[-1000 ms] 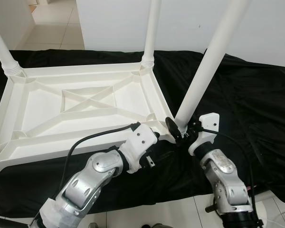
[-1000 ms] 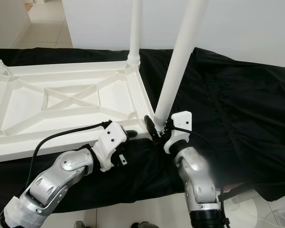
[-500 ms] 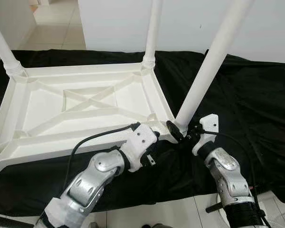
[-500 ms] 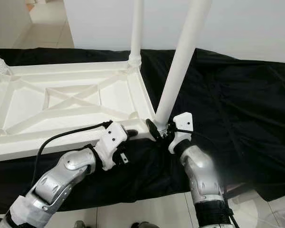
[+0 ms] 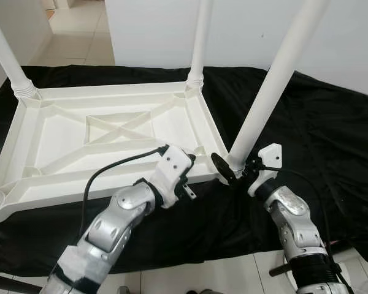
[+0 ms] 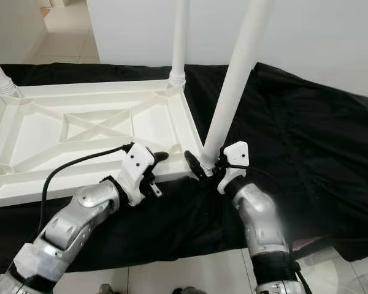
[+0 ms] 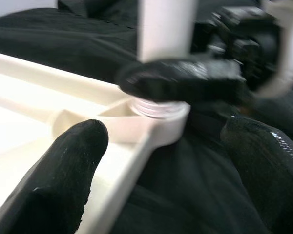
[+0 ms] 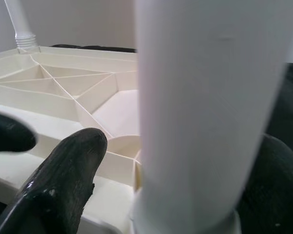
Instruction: Building children table
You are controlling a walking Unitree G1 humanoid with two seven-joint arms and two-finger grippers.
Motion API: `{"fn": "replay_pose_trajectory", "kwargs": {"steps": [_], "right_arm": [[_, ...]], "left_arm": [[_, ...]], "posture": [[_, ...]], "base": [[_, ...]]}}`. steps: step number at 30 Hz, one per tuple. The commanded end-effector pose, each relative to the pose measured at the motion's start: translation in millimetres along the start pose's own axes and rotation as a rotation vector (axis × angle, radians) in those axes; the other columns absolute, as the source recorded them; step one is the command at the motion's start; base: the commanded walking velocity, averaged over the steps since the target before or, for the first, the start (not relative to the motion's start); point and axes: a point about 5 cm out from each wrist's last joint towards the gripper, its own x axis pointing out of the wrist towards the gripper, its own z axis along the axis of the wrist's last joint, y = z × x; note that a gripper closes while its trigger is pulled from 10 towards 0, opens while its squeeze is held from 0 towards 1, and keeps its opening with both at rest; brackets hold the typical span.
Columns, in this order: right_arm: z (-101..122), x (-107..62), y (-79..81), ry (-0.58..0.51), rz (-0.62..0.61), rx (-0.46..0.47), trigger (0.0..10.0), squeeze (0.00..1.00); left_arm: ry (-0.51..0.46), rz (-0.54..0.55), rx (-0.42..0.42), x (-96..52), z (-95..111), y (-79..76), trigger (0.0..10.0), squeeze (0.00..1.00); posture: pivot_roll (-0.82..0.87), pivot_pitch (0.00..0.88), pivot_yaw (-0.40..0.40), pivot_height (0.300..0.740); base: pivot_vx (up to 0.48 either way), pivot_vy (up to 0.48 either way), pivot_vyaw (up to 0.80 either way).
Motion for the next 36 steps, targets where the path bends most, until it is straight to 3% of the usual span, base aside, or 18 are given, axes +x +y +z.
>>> {"fn": "replay_pose_trajectory", "kwargs": {"steps": [1,7,8,9,10,11,12,14,15,22,23,24,25,28,29,34,36], "right_arm": [[-2.9,-3.0,-5.0,0.011,0.0,-0.013,10.0,0.0],[-2.5,-1.0,-14.7,0.035,0.028,-0.055,10.0,0.0],[-1.8,0.8,-16.8,0.037,0.036,-0.064,8.2,0.0],[-1.8,0.8,-16.8,0.037,0.036,-0.064,8.2,0.0],[-0.6,3.8,-19.3,0.037,0.048,-0.078,3.9,0.0],[-0.6,3.8,-19.3,0.037,0.048,-0.078,3.9,0.0],[-0.2,5.9,-20.6,0.034,0.053,-0.079,2.5,0.0],[-0.2,5.9,-20.6,0.034,0.053,-0.079,2.5,0.0],[-1.8,9.3,-20.9,0.042,0.072,-0.075,0.0,0.0],[-10.0,8.9,-20.1,0.072,0.091,-0.059,0.0,0.0],[-10.9,7.6,-22.3,0.078,0.074,-0.057,4.5,0.0],[-11.0,7.1,-23.2,0.079,0.067,-0.056,4.5,0.0],[-11.2,6.5,-23.9,0.08,0.062,-0.051,10.0,0.0],[-11.6,6.2,-24.7,0.081,0.053,-0.047,10.0,0.0],[-11.7,6.7,-25.1,0.07,-0.011,-0.01,10.0,0.0],[-13.1,9.7,-23.2,0.074,-0.108,0.016,10.0,0.0],[-15.3,10.2,-23.5,0.076,-0.225,0.031,10.0,0.0]], "left_arm": [[0.02,-0.116,0.015,-0.5,-2.2,-9.7,10.0,0.0],[0.026,-0.139,0.051,-0.2,-2.1,-13.3,10.0,0.0],[0.029,-0.137,0.047,-0.1,-2.3,-13.5,10.0,0.0],[0.029,-0.137,0.047,-0.1,-2.3,-13.5,10.0,0.0],[0.029,-0.133,0.04,0.0,-1.9,-13.6,10.0,0.0],[0.029,-0.133,0.04,0.0,-1.9,-13.6,10.0,0.0],[0.029,-0.132,0.039,-0.1,-1.6,-14.1,10.0,0.0],[0.029,-0.132,0.039,-0.1,-1.6,-14.1,10.0,0.0],[0.03,-0.127,0.039,0.1,-0.9,-15.0,10.0,0.0],[0.032,-0.092,0.053,0.8,-0.7,-13.7,10.0,0.0],[0.036,-0.082,0.055,0.7,-1.5,-12.7,10.0,0.0],[0.037,-0.081,0.057,0.6,-1.8,-12.5,10.0,0.0],[0.037,-0.081,0.058,0.4,-2.1,-12.3,10.0,0.0],[0.038,-0.079,0.059,0.3,-2.4,-12.0,10.0,0.0],[0.041,-0.054,0.07,0.8,-2.8,-8.9,10.0,0.0],[0.04,-0.027,0.076,0.4,-1.7,-3.0,10.0,0.0],[0.053,-0.003,0.081,0.2,-2.8,1.4,10.0,0.0]], "posture": [[-0.07,0.104,-0.022,0.74],[-0.06,0.099,-0.022,0.74],[-0.06,0.095,-0.022,0.74],[-0.06,0.095,-0.022,0.74],[-0.06,0.092,-0.025,0.74],[-0.06,0.092,-0.025,0.74],[-0.06,0.088,-0.027,0.74],[-0.06,0.088,-0.027,0.74],[-0.05,0.083,-0.033,0.74],[-0.04,0.077,-0.041,0.74],[-0.04,0.064,-0.054,0.74],[-0.04,0.064,-0.054,0.74],[-0.03,0.06,-0.057,0.74],[-0.03,0.06,-0.057,0.74],[-0.03,0.054,-0.063,0.74],[-0.03,0.051,-0.067,0.74],[-0.02,0.05,-0.073,0.74]], "base": [[0.0,0.0,0.0],[0.0,0.0,0.0],[0.0,0.0,0.0],[0.0,0.0,0.0],[0.0,0.0,0.0],[0.0,0.0,0.0],[0.0,0.0,0.0],[0.0,0.0,0.0],[0.0,0.0,0.0],[0.0,0.0,0.0],[0.0,0.0,0.0],[0.0,0.0,0.0],[0.0,0.0,0.0],[0.0,0.0,0.0],[0.0,0.0,0.0],[0.0,0.0,0.0],[0.0,0.0,0.0]]}}
